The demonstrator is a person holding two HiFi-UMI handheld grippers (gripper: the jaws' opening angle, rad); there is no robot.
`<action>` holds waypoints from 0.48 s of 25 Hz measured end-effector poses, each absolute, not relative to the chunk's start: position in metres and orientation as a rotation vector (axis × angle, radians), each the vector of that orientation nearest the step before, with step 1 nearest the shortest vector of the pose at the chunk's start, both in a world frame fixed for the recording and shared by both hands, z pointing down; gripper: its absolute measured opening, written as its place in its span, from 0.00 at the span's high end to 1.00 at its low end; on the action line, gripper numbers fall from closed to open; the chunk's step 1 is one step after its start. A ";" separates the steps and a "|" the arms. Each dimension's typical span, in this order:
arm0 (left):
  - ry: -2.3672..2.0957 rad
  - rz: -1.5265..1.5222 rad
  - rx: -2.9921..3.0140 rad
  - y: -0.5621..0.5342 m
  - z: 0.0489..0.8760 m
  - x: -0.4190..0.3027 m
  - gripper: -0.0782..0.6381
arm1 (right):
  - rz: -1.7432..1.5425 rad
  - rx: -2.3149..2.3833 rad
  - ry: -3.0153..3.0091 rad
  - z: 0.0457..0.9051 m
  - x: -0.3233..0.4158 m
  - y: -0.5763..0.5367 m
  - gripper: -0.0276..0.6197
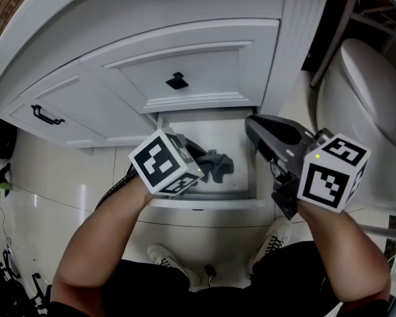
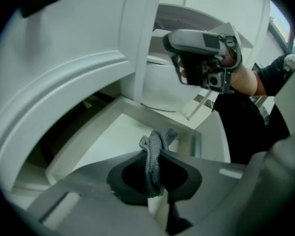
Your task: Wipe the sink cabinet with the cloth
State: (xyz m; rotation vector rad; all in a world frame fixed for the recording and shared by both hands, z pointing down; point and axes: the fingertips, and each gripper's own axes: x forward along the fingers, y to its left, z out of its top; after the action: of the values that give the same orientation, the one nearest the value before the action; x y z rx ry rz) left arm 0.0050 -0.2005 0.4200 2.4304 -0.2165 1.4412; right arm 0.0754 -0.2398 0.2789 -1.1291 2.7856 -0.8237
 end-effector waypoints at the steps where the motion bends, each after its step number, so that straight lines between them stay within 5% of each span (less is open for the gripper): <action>1: -0.148 1.445 2.433 -0.193 0.422 0.017 0.84 | -0.821 -1.130 2.782 0.277 0.077 -0.240 0.95; 12: 0.051 1.528 2.416 -0.175 0.443 0.063 0.84 | -0.834 -1.142 2.738 0.276 0.100 -0.238 0.95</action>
State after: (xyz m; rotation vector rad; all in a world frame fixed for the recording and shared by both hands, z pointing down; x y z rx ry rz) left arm 0.0629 -0.1746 0.4430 2.4158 0.0510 1.5276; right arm 0.1003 -0.2378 0.2756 -1.1416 2.7383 -0.8343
